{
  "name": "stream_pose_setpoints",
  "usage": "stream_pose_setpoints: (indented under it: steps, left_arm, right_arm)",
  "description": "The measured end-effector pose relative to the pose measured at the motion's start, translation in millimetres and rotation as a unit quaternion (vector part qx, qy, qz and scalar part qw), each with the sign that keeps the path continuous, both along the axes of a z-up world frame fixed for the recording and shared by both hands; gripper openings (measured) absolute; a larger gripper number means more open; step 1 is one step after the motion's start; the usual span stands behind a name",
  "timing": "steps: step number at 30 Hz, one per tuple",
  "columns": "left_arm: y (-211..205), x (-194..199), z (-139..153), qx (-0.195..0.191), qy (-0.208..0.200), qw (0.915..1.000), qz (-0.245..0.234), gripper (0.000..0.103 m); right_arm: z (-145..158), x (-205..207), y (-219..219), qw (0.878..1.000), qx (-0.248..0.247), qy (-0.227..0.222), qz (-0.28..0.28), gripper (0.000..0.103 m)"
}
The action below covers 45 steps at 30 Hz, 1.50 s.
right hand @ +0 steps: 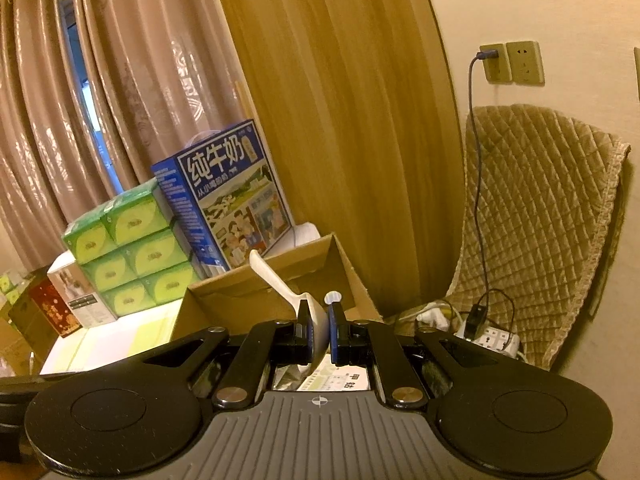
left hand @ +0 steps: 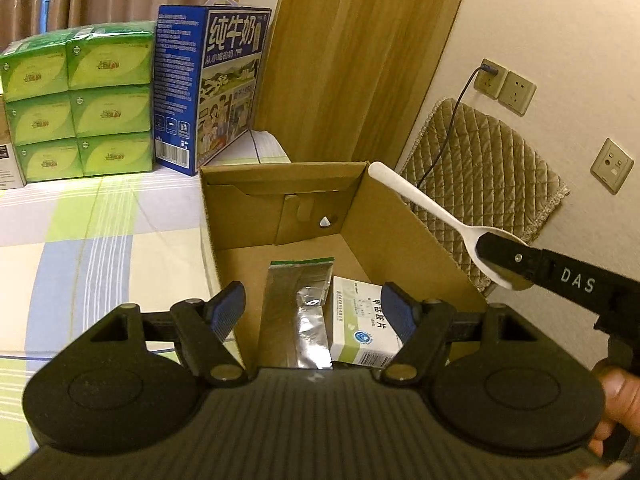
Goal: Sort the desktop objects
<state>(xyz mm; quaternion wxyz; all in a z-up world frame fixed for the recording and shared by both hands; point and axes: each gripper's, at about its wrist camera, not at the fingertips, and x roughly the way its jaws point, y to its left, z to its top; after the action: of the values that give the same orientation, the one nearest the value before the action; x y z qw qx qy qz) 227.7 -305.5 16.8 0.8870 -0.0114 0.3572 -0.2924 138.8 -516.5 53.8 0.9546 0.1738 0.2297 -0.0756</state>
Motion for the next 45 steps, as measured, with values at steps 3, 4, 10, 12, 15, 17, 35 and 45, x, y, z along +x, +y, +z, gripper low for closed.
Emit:
stream_pose_setpoints:
  steps: [3,4,10,12,15,17,35,45]
  left_arm:
    - [10,-1,1,0.000,-0.003,1.0000,0.008,0.071]
    - [13,-1,2,-0.001,-0.003,0.9999,0.011,0.071]
    - [34,-5,3,0.001,-0.004,0.9997,0.024,0.075]
    - [40,-8,3,0.001,-0.005,0.9996,0.029,0.078]
    - [48,-13,2,0.001,-0.004,0.9995,0.033,0.078]
    - [51,-17,2,0.002,-0.003,0.9994,0.034,0.081]
    - [62,-81,33,0.008,-0.029,0.9985,0.046,0.102]
    - [69,-130,57,-0.006,-0.048,0.9970,0.061,0.102]
  right_arm:
    - [1,2,1,1.000,0.009,-0.001,0.002,0.005]
    - [0,3,2,1.000,0.016,-0.001,0.006,0.005]
    - [-3,5,-3,0.997,0.070,-0.013,0.000,0.074]
    - [-2,0,-3,0.998,0.059,-0.016,-0.002,0.074]
    - [-3,-8,-3,0.999,0.051,-0.009,-0.002,0.074]
    - [-3,-15,-2,0.999,0.044,-0.007,-0.006,0.074]
    - [12,-87,20,0.999,-0.045,0.029,0.003,0.101]
    - [34,-129,25,0.997,-0.053,0.041,0.024,0.101]
